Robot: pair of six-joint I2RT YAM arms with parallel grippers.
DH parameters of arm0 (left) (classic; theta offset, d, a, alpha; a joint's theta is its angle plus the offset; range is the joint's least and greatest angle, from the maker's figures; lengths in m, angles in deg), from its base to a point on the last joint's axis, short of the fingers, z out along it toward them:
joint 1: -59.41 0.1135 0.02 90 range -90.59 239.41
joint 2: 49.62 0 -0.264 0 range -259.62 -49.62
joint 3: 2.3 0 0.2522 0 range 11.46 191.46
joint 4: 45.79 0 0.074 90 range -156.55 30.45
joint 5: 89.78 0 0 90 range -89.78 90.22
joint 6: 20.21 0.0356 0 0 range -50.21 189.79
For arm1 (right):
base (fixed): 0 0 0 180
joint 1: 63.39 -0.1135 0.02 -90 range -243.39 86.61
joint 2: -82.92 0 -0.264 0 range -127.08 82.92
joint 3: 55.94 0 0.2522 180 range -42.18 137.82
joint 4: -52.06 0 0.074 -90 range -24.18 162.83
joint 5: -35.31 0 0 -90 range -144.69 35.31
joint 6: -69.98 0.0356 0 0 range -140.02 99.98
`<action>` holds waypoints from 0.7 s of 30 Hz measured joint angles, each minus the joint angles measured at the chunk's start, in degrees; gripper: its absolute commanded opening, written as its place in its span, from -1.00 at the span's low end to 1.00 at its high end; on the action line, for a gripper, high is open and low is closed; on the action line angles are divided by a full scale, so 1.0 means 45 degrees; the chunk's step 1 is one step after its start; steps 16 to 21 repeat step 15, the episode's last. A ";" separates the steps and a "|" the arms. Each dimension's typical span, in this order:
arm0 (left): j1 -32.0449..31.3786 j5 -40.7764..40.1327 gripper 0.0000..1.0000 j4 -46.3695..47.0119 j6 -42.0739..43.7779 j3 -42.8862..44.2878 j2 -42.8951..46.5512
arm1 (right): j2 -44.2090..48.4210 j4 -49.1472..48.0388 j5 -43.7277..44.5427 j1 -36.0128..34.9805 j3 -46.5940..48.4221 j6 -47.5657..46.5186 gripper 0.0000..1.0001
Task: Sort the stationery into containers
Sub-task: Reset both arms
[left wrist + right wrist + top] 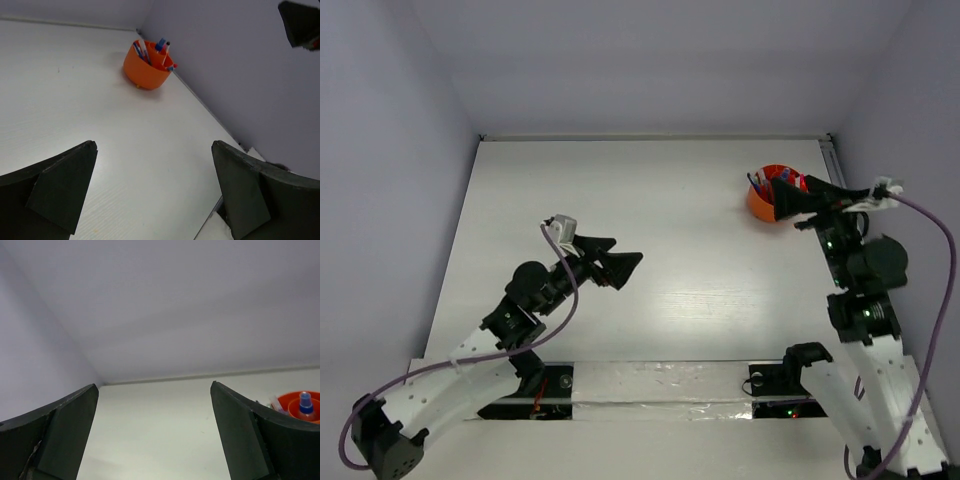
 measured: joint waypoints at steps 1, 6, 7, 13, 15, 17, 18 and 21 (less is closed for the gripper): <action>0.0000 -0.0107 0.98 -0.0214 -0.0034 0.0243 0.0248 | 0.0554 0.0262 -0.0194 0.0000 0.0024 0.0097 1.00; 0.0000 -0.0903 0.98 -0.1355 -0.0049 0.1501 0.1758 | 0.2934 0.1821 -0.0641 0.0000 0.0860 0.0262 1.00; 0.0000 -0.1107 0.98 -0.1574 -0.0015 0.1787 0.2016 | 0.3191 0.1904 -0.0641 0.0000 0.0937 0.0262 1.00; 0.0000 -0.2259 0.98 -0.2429 0.0321 0.3075 0.3492 | 0.4473 0.2812 -0.0117 0.0000 0.1190 0.0175 1.00; 0.0000 -0.2458 0.98 -0.2594 0.0355 0.3254 0.3551 | 0.4449 0.3055 -0.0010 0.0000 0.1180 0.0165 1.00; 0.0000 -0.2458 0.98 -0.2594 0.0355 0.3254 0.3551 | 0.4449 0.3055 -0.0010 0.0000 0.1180 0.0165 1.00; 0.0000 -0.2458 0.98 -0.2594 0.0355 0.3254 0.3551 | 0.4449 0.3055 -0.0010 0.0000 0.1180 0.0165 1.00; 0.0000 -0.2458 0.98 -0.2594 0.0355 0.3254 0.3551 | 0.4449 0.3055 -0.0010 0.0000 0.1180 0.0165 1.00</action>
